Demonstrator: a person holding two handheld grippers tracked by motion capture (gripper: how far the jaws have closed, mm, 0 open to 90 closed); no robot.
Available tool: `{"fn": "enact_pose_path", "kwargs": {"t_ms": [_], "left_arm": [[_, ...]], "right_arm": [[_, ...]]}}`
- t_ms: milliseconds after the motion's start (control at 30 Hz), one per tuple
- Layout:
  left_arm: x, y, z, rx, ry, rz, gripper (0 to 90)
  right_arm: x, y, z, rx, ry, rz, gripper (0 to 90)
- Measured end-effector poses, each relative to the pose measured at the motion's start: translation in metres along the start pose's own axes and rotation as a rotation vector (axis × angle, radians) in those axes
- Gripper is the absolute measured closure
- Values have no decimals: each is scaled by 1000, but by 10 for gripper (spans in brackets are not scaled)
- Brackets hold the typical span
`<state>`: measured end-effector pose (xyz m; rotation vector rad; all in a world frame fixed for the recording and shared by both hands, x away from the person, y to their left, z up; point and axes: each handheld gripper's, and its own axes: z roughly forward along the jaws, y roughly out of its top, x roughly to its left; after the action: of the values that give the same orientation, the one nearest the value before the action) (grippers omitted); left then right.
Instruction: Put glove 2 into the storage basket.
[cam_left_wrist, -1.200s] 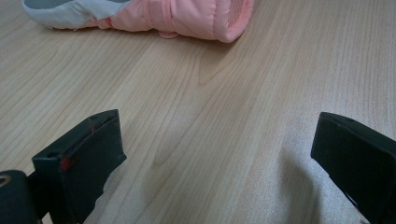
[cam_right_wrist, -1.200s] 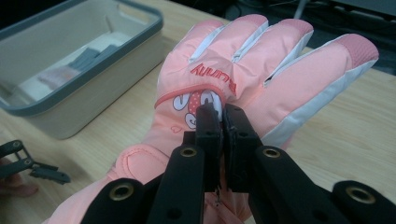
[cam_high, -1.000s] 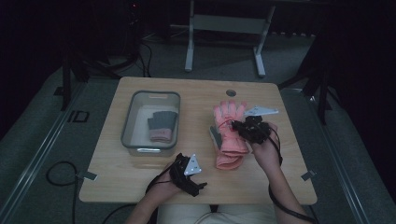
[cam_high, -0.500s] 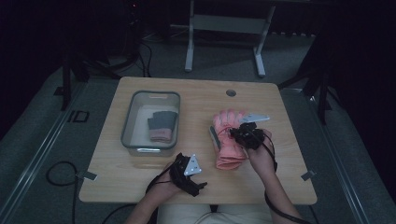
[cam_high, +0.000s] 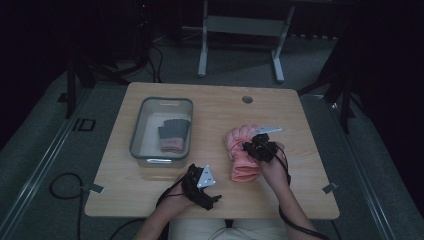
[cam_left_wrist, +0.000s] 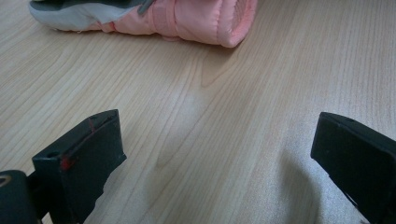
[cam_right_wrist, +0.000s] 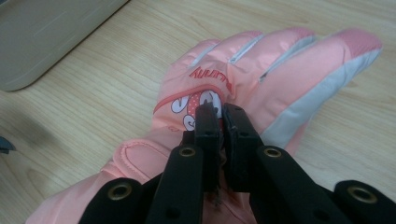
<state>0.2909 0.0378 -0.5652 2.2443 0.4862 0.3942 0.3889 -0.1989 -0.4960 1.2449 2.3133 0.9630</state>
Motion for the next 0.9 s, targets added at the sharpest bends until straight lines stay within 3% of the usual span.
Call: {"fn": "enact_pose_path", "kwargs": {"t_ms": [367,633,700,800,900], "left_arm": [[-1,3,0,-9,7,-2,18],[-3,15,-7,-30,50,1,18],[-4,21,-12,-63,76,1,18],[-3,32,-21,-92,115,-24,36],[3,47,-31,-119,125,-92,44]], "right_arm": [[1,0,2,7,18,-1,794],[-3,12,-29,-80,59,-4,747],[-4,15,-37,-93,50,-19,745],[-9,19,-43,-99,44,-25,730],[-11,23,-44,-92,24,-36,715]]}}
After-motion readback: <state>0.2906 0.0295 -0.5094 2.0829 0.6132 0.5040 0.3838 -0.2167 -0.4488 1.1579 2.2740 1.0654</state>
